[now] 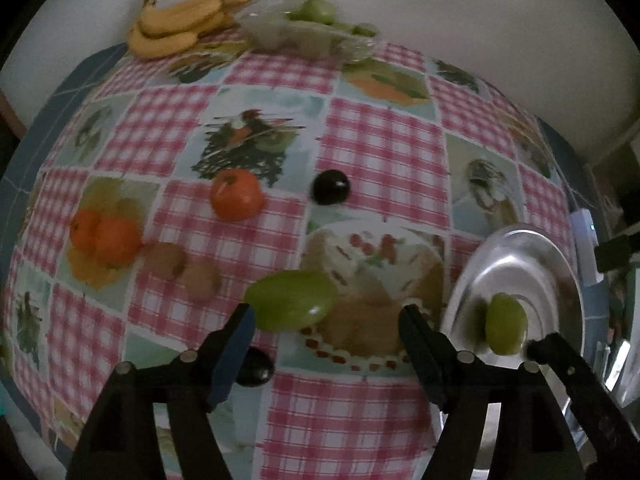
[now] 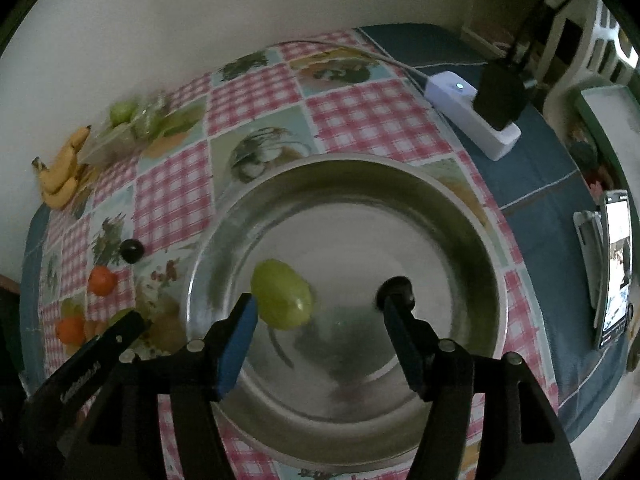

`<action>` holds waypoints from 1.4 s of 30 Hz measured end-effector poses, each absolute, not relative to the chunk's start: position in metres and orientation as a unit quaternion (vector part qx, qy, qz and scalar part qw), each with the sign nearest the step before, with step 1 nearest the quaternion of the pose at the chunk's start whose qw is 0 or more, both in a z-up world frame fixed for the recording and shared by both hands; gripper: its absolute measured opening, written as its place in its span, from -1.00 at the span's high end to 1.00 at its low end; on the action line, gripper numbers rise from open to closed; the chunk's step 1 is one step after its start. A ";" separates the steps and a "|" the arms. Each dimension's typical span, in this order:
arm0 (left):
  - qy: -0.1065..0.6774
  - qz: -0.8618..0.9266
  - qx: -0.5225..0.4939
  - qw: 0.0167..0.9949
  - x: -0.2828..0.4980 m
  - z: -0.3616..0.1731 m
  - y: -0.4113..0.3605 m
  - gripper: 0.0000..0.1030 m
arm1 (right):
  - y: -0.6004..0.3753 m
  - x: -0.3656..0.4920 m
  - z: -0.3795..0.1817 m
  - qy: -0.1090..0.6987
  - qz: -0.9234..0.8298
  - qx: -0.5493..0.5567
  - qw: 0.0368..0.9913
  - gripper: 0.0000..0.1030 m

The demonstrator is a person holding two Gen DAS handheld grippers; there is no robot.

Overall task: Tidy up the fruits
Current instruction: 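Withdraw both open tools from the bowl back over the tablecloth fruits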

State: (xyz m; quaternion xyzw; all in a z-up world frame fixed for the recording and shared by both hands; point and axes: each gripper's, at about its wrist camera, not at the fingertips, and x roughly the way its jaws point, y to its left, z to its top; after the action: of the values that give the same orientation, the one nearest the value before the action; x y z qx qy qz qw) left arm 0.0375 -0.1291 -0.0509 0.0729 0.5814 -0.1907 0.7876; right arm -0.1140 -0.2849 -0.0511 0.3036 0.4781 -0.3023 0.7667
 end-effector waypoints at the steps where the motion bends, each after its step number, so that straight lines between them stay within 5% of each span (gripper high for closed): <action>1: 0.581 -0.188 0.073 0.789 0.038 -0.051 -0.128 -0.51 | -0.283 -0.113 -0.051 0.479 -0.300 0.302 0.768 -0.29; 13: 0.583 -0.169 0.058 0.793 0.048 -0.051 -0.112 -0.64 | -0.277 -0.108 -0.054 0.491 -0.295 0.291 0.767 -0.30; 17: 0.575 -0.165 0.062 0.799 0.049 -0.050 -0.111 -0.91 | -0.276 -0.106 -0.056 0.493 -0.293 0.286 0.768 -0.69; 22: 0.566 -0.163 0.068 0.805 0.050 -0.048 -0.110 -1.00 | -0.275 -0.104 -0.060 0.498 -0.292 0.284 0.766 -0.70; 42: 0.545 -0.153 0.068 0.822 0.052 -0.044 -0.099 -1.00 | -0.274 -0.101 -0.054 0.478 -0.283 0.284 0.781 -0.99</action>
State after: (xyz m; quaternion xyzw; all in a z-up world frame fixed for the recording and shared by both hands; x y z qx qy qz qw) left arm 0.0519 -0.0993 -0.0439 0.0684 0.5446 -0.1526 0.8219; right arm -0.1011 -0.2741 -0.0542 0.2837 0.4784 -0.2829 0.7814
